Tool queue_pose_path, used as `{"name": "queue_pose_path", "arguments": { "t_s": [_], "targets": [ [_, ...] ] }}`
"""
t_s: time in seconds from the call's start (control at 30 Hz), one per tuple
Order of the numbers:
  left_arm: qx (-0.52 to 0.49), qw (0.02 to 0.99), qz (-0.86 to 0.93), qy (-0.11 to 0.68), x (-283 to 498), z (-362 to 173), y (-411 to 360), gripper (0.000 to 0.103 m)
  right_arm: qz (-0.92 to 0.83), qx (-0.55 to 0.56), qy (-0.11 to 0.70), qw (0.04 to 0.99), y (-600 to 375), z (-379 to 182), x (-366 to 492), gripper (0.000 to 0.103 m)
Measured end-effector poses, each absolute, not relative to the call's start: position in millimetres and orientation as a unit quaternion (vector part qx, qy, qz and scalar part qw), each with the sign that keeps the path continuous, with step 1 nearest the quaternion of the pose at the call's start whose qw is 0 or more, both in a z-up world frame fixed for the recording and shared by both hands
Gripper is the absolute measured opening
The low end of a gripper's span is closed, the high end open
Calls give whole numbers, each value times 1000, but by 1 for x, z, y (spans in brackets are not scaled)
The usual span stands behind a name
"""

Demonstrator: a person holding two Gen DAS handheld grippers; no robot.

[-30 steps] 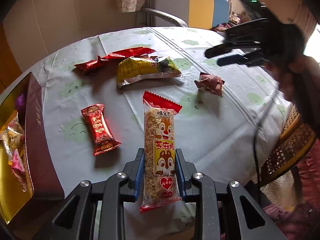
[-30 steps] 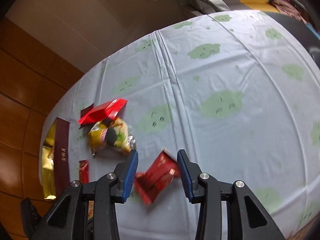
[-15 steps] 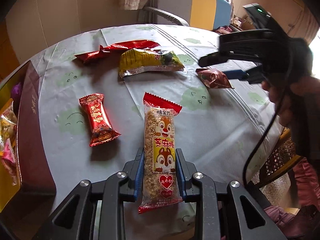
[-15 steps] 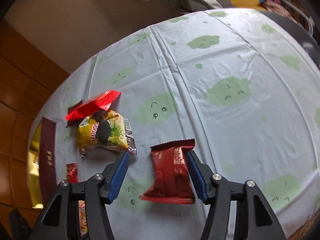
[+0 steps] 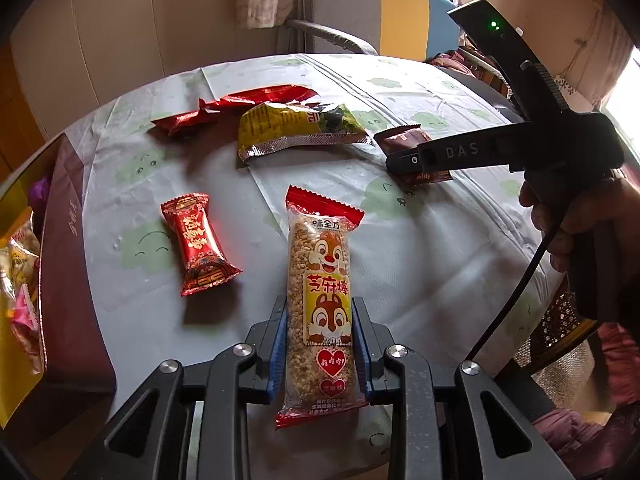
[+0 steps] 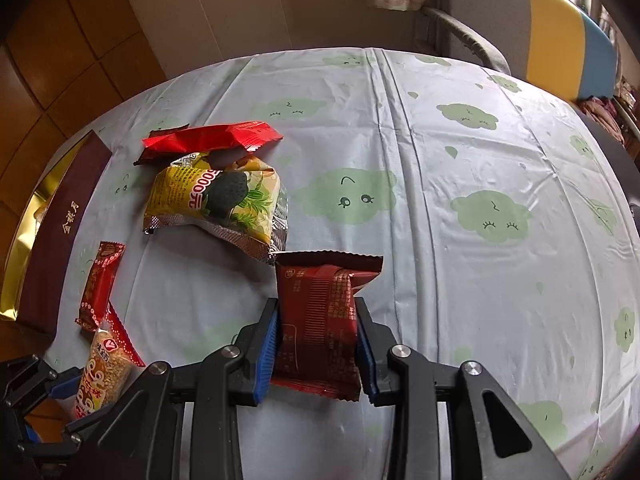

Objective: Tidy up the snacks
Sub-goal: 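Grasp the dark red pouch with the right gripper, then carry the chipmunk bar into the gold tin and open the left gripper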

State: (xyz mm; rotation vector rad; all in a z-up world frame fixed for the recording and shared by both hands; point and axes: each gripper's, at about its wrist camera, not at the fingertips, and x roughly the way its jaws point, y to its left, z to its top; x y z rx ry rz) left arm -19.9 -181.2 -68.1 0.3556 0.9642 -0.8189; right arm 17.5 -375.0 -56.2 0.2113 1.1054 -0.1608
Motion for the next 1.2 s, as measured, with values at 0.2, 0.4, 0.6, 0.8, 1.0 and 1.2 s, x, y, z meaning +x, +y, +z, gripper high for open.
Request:
{"name": "queue_pose_path", "arguments": {
  "t_s": [0.2,0.4,0.6,0.8,1.0,1.2],
  "targets": [
    [159,804,-378,431,-26,-58,-174,29,-73,83,515,850,-368,-54,12,35],
    [130,836,-368,386,-33,-25,-146,29,-77,74,509,854,-365,-53,8,35],
    [49,856,-332,392,-7,-1,-103,29,-79,69,504,857,-364,-53,6,35],
    [-6,878,-265,399,18,10,-54,29,-80,68,494,863,-362,-53,3,35],
    [-55,888,-201,411,33,5,-6,29,-81,68,490,865,-362,-53,2,35],
    [-95,882,-163,431,45,-4,22,29,-83,68,490,865,-362,-52,2,35]
  ]
}}
